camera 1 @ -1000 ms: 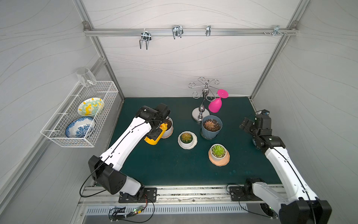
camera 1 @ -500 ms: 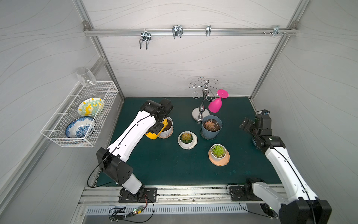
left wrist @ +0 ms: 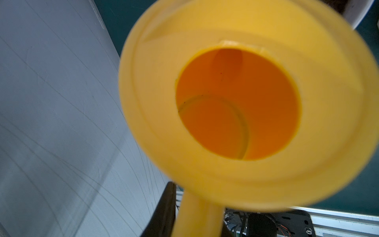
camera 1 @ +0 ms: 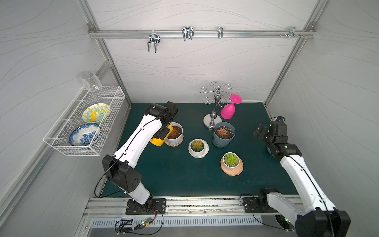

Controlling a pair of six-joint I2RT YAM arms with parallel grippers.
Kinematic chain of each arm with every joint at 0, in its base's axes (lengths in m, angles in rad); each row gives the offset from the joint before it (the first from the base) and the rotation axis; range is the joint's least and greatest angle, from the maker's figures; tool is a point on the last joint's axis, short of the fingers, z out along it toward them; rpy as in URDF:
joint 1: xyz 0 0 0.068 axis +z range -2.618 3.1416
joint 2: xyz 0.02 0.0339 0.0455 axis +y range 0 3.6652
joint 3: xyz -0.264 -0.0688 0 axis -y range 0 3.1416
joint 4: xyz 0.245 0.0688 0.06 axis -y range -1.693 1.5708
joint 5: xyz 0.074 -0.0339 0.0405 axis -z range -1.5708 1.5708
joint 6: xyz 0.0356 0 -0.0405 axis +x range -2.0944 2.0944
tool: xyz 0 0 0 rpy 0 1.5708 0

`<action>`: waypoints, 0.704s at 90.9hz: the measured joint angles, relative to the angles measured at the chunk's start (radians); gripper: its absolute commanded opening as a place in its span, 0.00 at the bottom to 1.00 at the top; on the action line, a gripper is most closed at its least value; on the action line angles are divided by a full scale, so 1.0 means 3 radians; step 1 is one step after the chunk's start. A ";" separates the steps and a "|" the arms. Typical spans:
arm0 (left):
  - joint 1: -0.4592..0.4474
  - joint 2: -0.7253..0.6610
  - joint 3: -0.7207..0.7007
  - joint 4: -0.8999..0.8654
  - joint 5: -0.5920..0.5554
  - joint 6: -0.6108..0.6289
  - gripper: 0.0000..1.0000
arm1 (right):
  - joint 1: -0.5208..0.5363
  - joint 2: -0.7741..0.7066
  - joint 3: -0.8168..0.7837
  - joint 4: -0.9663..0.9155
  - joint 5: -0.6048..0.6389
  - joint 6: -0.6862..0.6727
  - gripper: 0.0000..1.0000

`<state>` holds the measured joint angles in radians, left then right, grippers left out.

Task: Water the succulent around the soil edge
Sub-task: Water the soil of the potted plant with water.

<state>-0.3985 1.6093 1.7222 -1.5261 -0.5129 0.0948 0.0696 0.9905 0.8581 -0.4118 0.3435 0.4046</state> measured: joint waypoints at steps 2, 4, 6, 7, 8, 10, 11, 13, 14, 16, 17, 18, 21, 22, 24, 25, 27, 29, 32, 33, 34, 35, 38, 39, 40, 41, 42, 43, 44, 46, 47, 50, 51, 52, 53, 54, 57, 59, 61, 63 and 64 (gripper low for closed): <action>0.0014 -0.0004 -0.0008 0.0006 0.0004 0.0010 0.00 | 0.0000 0.0000 0.0000 0.0000 0.0000 0.0000 0.99; 0.0029 -0.0014 -0.0020 0.0017 0.0005 0.0015 0.00 | 0.0000 0.0000 0.0000 0.0000 0.0000 0.0000 0.99; 0.0042 -0.0022 -0.0032 0.0022 0.0008 0.0022 0.00 | 0.0000 0.0000 0.0000 0.0000 0.0000 0.0000 0.99; 0.0048 -0.0027 -0.0037 0.0024 0.0009 0.0023 0.00 | 0.0000 0.0000 0.0000 0.0000 0.0000 0.0000 0.99; 0.0056 -0.0031 -0.0045 0.0025 0.0011 0.0025 0.00 | 0.0000 0.0000 0.0000 0.0000 0.0000 0.0000 0.99; 0.0069 -0.0041 -0.0056 0.0028 0.0017 0.0028 0.00 | 0.0000 0.0000 0.0000 0.0000 0.0000 0.0000 0.99; 0.0072 -0.0046 -0.0062 0.0028 0.0018 0.0029 0.00 | 0.0000 0.0000 0.0000 0.0000 0.0000 0.0000 0.99; 0.0086 -0.0053 -0.0074 0.0029 0.0022 0.0034 0.00 | 0.0000 0.0000 0.0000 0.0000 0.0000 0.0000 0.99; 0.0090 -0.0060 -0.0081 0.0028 0.0024 0.0034 0.00 | 0.0000 0.0000 0.0000 0.0000 0.0000 0.0000 0.99; 0.0103 -0.0067 -0.0093 0.0028 0.0028 0.0037 0.00 | 0.0000 0.0000 0.0000 0.0000 -0.0001 0.0000 0.99; 0.0107 -0.0071 -0.0100 0.0029 0.0029 0.0038 0.00 | 0.0000 0.0000 0.0000 0.0000 -0.0001 0.0000 0.99; 0.0111 -0.0075 -0.0106 0.0031 0.0031 0.0041 0.00 | 0.0000 0.0000 0.0000 0.0000 0.0000 0.0000 0.99; 0.0127 -0.0085 -0.0128 0.0033 0.0034 0.0048 0.00 | 0.0000 0.0000 0.0000 0.0000 -0.0001 0.0000 0.99; 0.0130 -0.0086 -0.0135 0.0033 0.0036 0.0050 0.00 | 0.0000 0.0000 0.0000 0.0000 -0.0001 0.0000 0.99; 0.0137 -0.0090 -0.0146 0.0033 0.0039 0.0055 0.00 | 0.0000 0.0000 0.0000 0.0000 -0.0001 0.0000 0.99; 0.0141 -0.0093 -0.0154 0.0034 0.0041 0.0057 0.00 | 0.0000 0.0000 0.0000 0.0000 -0.0001 0.0000 0.99; 0.0145 -0.0095 -0.0168 0.0037 0.0042 0.0060 0.00 | 0.0000 0.0000 0.0000 0.0000 -0.0001 0.0000 0.99; 0.0150 -0.0100 -0.0179 0.0041 0.0043 0.0061 0.00 | 0.0000 0.0000 0.0000 0.0000 -0.0001 0.0000 0.99; 0.0155 -0.0102 -0.0196 0.0043 0.0048 0.0065 0.00 | 0.0000 0.0000 0.0000 0.0000 -0.0003 0.0000 0.99; 0.0156 -0.0102 -0.0198 0.0043 0.0050 0.0069 0.00 | 0.0000 0.0000 0.0000 0.0000 -0.0003 0.0000 0.99; 0.0158 -0.0102 -0.0201 0.0043 0.0051 0.0070 0.00 | 0.0000 0.0000 0.0000 0.0000 -0.0004 0.0000 0.99; 0.0158 -0.0102 -0.0203 0.0045 0.0051 0.0070 0.00 | 0.0000 0.0000 0.0000 0.0000 -0.0004 0.0000 0.99; 0.0160 -0.0104 -0.0215 0.0051 0.0052 0.0072 0.00 | 0.0000 0.0000 0.0001 0.0000 -0.0005 0.0000 0.99; 0.0161 -0.0104 -0.0216 0.0051 0.0052 0.0072 0.00 | 0.0000 0.0000 0.0000 0.0000 -0.0006 0.0000 0.99; 0.0163 -0.0106 -0.0220 0.0052 0.0052 0.0074 0.00 | 0.0000 0.0000 0.0000 0.0000 -0.0006 0.0000 0.99; 0.0164 -0.0106 -0.0221 0.0052 0.0052 0.0074 0.00 | 0.0000 0.0000 0.0000 0.0000 -0.0008 0.0000 0.99; 0.0167 -0.0107 -0.0223 0.0051 0.0052 0.0075 0.00 | 0.0000 0.0000 0.0000 0.0000 -0.0008 0.0000 0.99; 0.0168 -0.0108 -0.0226 0.0052 0.0052 0.0075 0.00 | 0.0000 0.0000 0.0000 0.0000 -0.0008 0.0000 0.99; 0.0170 -0.0108 -0.0228 0.0052 0.0052 0.0076 0.00 | 0.0000 0.0000 0.0001 0.0000 -0.0008 0.0000 0.99; 0.0172 -0.0113 -0.0233 0.0052 0.0052 0.0076 0.00 | 0.0000 0.0000 0.0000 0.0000 -0.0009 0.0000 0.99; 0.0172 -0.0114 -0.0234 0.0052 0.0052 0.0078 0.00 | 0.0000 0.0000 0.0000 0.0000 -0.0009 0.0000 0.99; 0.0173 -0.0125 -0.0242 0.0055 0.0052 0.0079 0.00 | 0.0000 0.0000 0.0000 0.0000 -0.0009 0.0000 0.99; 0.0173 -0.0128 -0.0244 0.0055 0.0052 0.0079 0.00 | 0.0000 0.0000 0.0000 0.0000 -0.0009 0.0000 0.99; 0.0173 -0.0135 -0.0247 0.0055 0.0052 0.0079 0.00 | 0.0000 0.0000 0.0000 0.0000 -0.0010 0.0000 0.99; 0.0174 -0.0140 -0.0249 0.0055 0.0052 0.0080 0.00 | 0.0000 0.0000 0.0000 0.0000 -0.0010 0.0000 0.99; 0.0175 -0.0145 -0.0252 0.0055 0.0052 0.0080 0.00 | 0.0000 0.0000 0.0000 0.0000 -0.0010 0.0000 0.99; 0.0175 -0.0167 -0.0261 0.0053 0.0052 0.0081 0.00 | 0.0000 0.0000 0.0000 0.0000 -0.0010 0.0000 0.99; 0.0177 -0.0183 -0.0267 0.0055 0.0051 0.0083 0.00 | 0.0000 0.0000 0.0000 0.0000 -0.0010 0.0000 0.99; 0.0177 -0.0202 -0.0275 0.0053 0.0051 0.0083 0.00 | 0.0000 0.0000 0.0000 0.0000 -0.0010 0.0000 0.99; 0.0178 -0.0217 -0.0278 0.0052 0.0051 0.0083 0.00 | 0.0000 0.0000 0.0000 0.0000 -0.0010 0.0000 0.99; 0.0178 -0.0228 -0.0282 0.0052 0.0051 0.0083 0.00 | 0.0000 0.0000 0.0000 0.0000 -0.0010 0.0000 0.99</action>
<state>-0.3450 1.5410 1.6375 -1.5105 -0.4976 0.1196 0.0696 0.9905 0.8581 -0.4118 0.3405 0.4046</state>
